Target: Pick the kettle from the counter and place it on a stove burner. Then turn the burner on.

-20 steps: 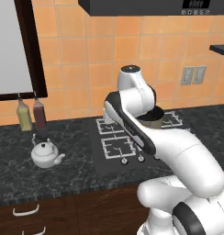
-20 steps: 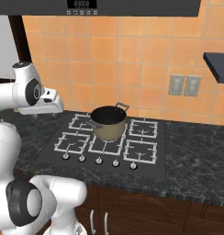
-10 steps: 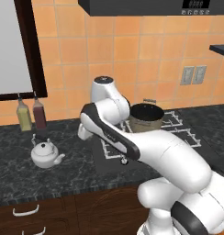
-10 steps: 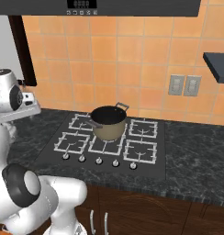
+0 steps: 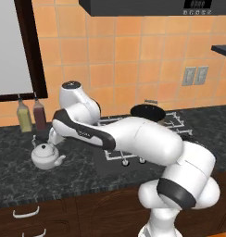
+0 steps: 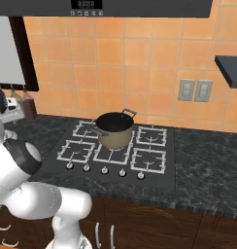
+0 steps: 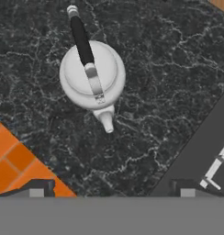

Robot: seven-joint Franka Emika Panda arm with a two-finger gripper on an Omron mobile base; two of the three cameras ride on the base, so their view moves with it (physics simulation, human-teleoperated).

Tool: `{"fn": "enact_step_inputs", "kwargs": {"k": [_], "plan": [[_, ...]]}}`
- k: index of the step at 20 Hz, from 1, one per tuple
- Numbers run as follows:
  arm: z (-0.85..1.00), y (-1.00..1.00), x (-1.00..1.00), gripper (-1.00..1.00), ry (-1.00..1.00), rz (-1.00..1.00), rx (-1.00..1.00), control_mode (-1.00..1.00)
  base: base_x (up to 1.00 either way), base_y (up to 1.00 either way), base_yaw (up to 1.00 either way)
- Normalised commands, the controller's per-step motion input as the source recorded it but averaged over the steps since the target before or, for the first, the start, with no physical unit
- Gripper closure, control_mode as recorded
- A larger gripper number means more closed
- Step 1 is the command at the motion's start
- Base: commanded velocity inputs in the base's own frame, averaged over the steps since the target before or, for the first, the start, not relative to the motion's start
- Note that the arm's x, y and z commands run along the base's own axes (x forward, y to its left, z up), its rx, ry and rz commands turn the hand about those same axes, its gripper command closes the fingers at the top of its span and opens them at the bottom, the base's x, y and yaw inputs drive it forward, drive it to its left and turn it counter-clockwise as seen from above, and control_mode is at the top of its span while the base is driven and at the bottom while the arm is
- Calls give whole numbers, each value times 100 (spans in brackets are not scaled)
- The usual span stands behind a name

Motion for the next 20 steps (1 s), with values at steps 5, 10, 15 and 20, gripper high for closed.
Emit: {"fn": "enact_step_inputs", "kwargs": {"k": [5,10,15,20], "plan": [[-4,96,34,-100,0,0,0,-100,0,0,0],[-30,58,39,-100,1,0,0,-100,0,0,0],[-35,17,45,-100,0,0,0,-100,0,0,0],[-8,0,4,-100,0,0,0,-100,0,0,0]]}}
